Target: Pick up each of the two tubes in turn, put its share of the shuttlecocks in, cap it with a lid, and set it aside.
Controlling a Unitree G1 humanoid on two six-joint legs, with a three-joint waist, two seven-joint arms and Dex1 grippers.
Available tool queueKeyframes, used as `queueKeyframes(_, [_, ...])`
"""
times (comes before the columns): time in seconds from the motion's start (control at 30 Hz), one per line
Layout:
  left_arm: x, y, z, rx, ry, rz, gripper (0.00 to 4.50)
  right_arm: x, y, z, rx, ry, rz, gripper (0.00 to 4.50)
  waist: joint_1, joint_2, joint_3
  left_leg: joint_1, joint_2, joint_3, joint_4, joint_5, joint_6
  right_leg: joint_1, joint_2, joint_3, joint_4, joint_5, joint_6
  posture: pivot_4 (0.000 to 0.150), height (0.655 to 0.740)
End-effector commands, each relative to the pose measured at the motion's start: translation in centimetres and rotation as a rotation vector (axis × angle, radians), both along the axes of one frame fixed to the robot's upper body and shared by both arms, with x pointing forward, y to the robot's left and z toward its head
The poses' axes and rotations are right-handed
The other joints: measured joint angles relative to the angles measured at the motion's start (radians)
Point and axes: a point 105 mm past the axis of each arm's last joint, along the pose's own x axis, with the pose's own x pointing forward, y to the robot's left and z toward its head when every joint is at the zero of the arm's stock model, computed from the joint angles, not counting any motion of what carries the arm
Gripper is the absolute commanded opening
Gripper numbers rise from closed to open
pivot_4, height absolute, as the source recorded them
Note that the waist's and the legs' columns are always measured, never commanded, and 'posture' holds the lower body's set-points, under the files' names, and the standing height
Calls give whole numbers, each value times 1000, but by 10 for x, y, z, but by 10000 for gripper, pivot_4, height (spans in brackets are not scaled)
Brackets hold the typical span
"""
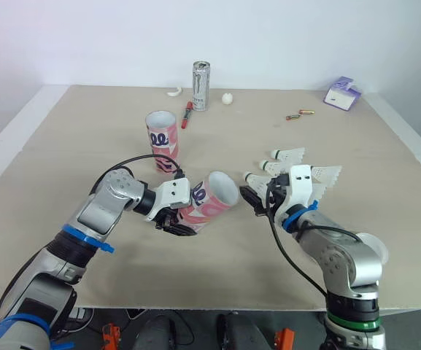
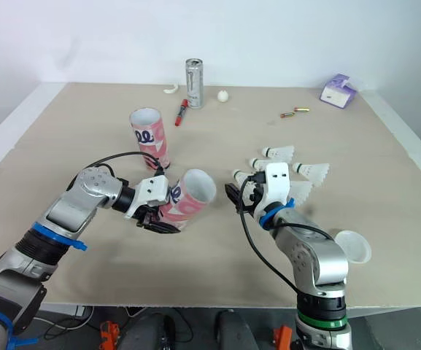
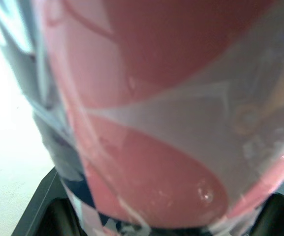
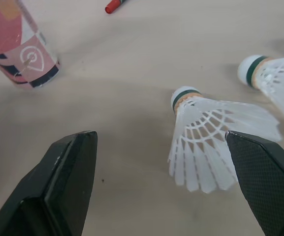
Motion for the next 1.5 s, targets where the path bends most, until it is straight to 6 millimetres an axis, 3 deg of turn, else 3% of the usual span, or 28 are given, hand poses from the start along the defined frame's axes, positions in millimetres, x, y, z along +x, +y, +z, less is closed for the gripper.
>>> queueKeyframes(0.03, [-7, -1, -4, 19, 16, -24, 30119, 6, -3, 8, 31, -24, -34, 44556, 0, 0, 0, 0, 0, 0, 0, 0, 0, 0, 0, 0, 0, 0, -1, 1500, 7400])
queueKeyframes(0.53, [-7, -2, -7, 9, 16, -8, 30119, 37, -1, 2, 28, 40, -65, 44556, -7, 0, 0, 0, 0, 0, -1, 0, 0, 0, 0, 0, 0, 2, -4, 1500, 7400])
queueKeyframes(0.63, [-7, -2, -8, 8, 16, -3, 30119, 42, -2, 5, 35, 28, -87, 36269, -9, 0, 0, 0, 0, 0, -1, 0, 0, 0, 0, 1, 0, 2, -3, 1500, 7400])
queueKeyframes(0.67, [-7, -2, -8, 7, 17, -2, 30119, 44, -3, 6, 35, 21, -94, 31168, -10, 0, 0, 0, 0, 0, -1, 0, 0, 0, 0, 1, 0, 2, -3, 1500, 7400])
queueKeyframes(0.7, [-7, -2, -9, 7, 18, -1, 30119, 44, -2, 7, 31, 13, -92, 30222, -10, 0, 0, 0, 0, 0, -1, 0, 0, 0, 0, 1, 0, 2, -3, 1500, 7400])
queueKeyframes(0.73, [-7, -2, -10, 8, 19, 0, 30119, 44, -1, 9, 24, 6, -89, 24039, -11, 0, 0, 0, 0, 0, -1, 0, 0, 0, 0, 1, 0, 2, -3, 1500, 7400])
queueKeyframes(0.83, [-8, -2, -11, 7, 22, 2, 30119, 43, 2, 11, 16, -8, -78, 17186, -11, 0, 0, 0, -1, 0, -1, 0, 0, 0, 0, 1, 0, 2, -3, 1500, 7400])
queueKeyframes(0.93, [-8, -2, -12, 7, 24, 2, 30119, 41, 4, 13, -4, -22, -59, 2804, -12, 0, 0, 0, -1, 0, -1, 0, -1, 0, 0, 1, 0, 2, -3, 1500, 7400])
queueKeyframes(0.97, [-8, -2, -12, 7, 24, 2, 30119, 41, 5, 14, -11, -26, -51, 590, -13, 0, 0, 0, -1, 0, -1, 0, -1, 0, 0, 2, 0, 2, -3, 1500, 7400])
queueKeyframes(1.27, [-8, -2, -13, 9, 25, 1, 30119, 30, 13, 27, -51, -85, 19, 590, -13, 1, 0, 0, -1, 0, -1, 1, -1, 0, 0, 2, 0, 3, -3, 1500, 7400])
queueKeyframes(1.4, [-8, -2, -13, 9, 26, -1, 30119, 10, 16, 69, -161, -257, 144, 590, -13, 1, 0, 0, -1, 0, -1, 1, -1, 0, -1, 2, 0, 2, -2, 1500, 7400])
queueKeyframes(1.5, [-8, -2, -12, 8, 26, -2, 30119, -9, 7, 110, -363, -441, 241, 590, -13, 2, 1, -1, -4, -1, 0, 1, -1, 0, -3, 2, -1, 2, -1, 1500, 7400])
